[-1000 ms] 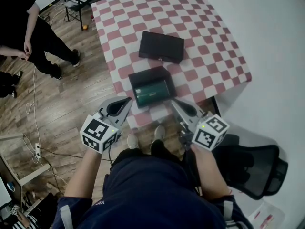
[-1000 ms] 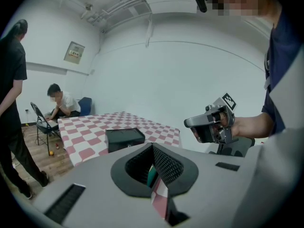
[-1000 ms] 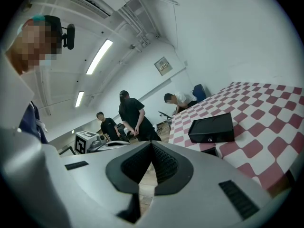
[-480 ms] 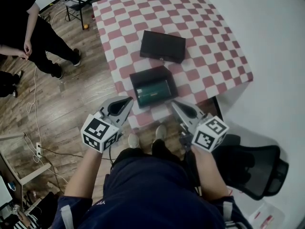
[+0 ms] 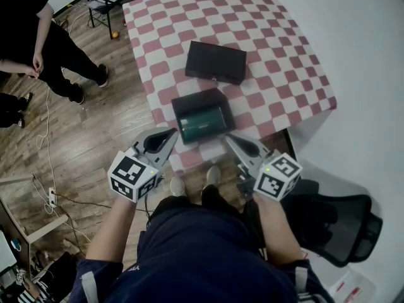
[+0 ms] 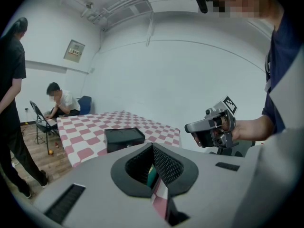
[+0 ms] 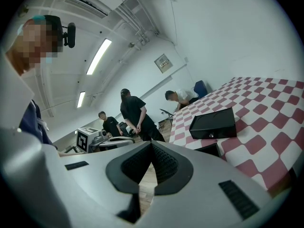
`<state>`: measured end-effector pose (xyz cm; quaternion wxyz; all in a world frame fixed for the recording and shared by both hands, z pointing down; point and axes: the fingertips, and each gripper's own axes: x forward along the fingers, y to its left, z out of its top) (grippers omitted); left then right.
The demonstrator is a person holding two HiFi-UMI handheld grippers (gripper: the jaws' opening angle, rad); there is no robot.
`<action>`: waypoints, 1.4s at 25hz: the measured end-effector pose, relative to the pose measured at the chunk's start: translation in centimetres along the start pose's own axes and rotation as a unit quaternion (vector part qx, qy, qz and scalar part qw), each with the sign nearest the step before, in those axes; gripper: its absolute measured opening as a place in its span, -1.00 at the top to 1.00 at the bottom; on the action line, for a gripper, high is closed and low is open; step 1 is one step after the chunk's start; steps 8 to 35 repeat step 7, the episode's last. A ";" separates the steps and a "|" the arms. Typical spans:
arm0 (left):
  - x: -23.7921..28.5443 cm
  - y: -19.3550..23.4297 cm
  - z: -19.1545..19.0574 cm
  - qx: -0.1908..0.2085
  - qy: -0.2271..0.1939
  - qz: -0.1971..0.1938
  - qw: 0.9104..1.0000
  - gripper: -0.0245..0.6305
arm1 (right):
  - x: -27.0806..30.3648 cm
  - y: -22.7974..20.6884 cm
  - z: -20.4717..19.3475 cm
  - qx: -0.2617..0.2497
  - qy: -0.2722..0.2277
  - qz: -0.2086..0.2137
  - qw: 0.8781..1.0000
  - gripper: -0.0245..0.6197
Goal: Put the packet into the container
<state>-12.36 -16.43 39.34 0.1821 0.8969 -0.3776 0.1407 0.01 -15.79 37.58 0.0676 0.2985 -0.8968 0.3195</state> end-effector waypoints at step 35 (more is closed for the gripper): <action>0.6 -0.3 -0.1 0.001 0.004 0.000 1.000 0.85 | -0.2 -0.4 -0.3 0.002 0.005 0.001 1.000 0.88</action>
